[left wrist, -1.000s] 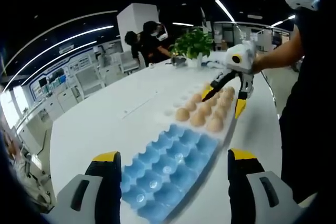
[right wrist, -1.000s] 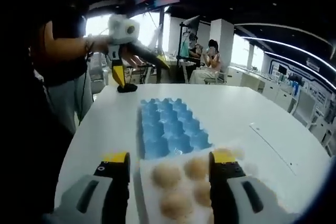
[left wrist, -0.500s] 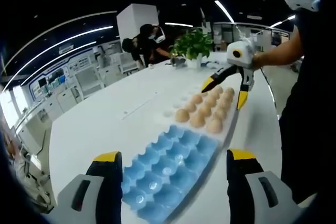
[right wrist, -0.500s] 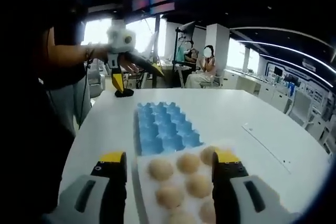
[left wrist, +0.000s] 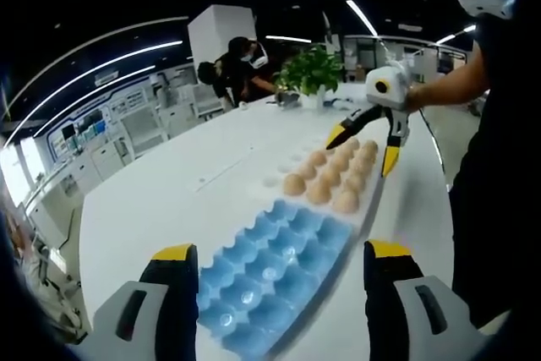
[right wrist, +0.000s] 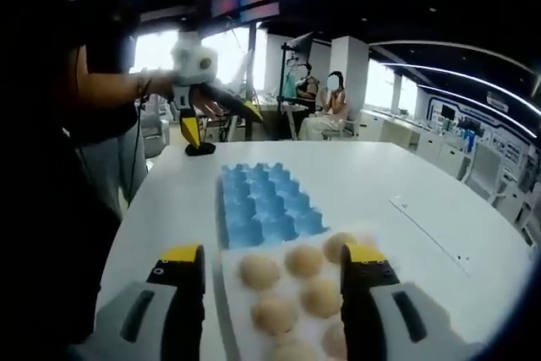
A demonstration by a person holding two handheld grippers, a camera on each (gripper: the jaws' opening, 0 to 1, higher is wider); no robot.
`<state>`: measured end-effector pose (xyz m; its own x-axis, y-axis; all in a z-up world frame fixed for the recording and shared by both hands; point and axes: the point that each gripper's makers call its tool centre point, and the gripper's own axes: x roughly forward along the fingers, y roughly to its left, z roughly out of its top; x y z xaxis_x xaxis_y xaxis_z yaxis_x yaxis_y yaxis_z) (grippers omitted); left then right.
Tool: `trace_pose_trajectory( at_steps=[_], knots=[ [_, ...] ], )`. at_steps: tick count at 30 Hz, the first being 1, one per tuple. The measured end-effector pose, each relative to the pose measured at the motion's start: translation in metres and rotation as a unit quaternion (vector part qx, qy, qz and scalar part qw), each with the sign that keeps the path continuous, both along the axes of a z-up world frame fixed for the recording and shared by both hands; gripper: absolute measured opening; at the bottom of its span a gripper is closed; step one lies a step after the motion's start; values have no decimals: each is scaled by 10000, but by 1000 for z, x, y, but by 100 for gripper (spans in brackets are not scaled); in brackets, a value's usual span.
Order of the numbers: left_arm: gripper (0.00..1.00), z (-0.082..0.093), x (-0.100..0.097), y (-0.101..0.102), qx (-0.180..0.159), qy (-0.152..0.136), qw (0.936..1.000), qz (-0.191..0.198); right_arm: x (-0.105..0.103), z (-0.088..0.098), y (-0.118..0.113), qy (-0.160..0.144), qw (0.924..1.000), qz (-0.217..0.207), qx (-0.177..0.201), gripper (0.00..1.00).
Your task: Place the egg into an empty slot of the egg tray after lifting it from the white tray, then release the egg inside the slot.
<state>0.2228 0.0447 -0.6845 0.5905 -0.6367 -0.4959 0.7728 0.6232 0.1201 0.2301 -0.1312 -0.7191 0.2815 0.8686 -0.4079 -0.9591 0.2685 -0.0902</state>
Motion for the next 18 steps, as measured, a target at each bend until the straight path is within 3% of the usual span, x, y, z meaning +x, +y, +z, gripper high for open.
trace_pose_trajectory(
  at_steps=[6, 11, 16, 18],
  knots=[
    [80, -1, 0, 0, 26, 12, 10000, -25, 0, -1, 1, 29, 10000, -29, -7, 64],
    [79, -2, 0, -1, -9, 17, 10000, -29, -7, -14, 6, 317, 9993, 31, -219, 31],
    [79, -1, -1, 1, -7, 7, 10000, -11, -6, -25, 15, 135, 9989, 91, -429, 46],
    [79, -1, -1, 2, -6, 2, 10000, -1, -5, -29, 16, 132, 9983, 124, -559, 37]
  ],
)
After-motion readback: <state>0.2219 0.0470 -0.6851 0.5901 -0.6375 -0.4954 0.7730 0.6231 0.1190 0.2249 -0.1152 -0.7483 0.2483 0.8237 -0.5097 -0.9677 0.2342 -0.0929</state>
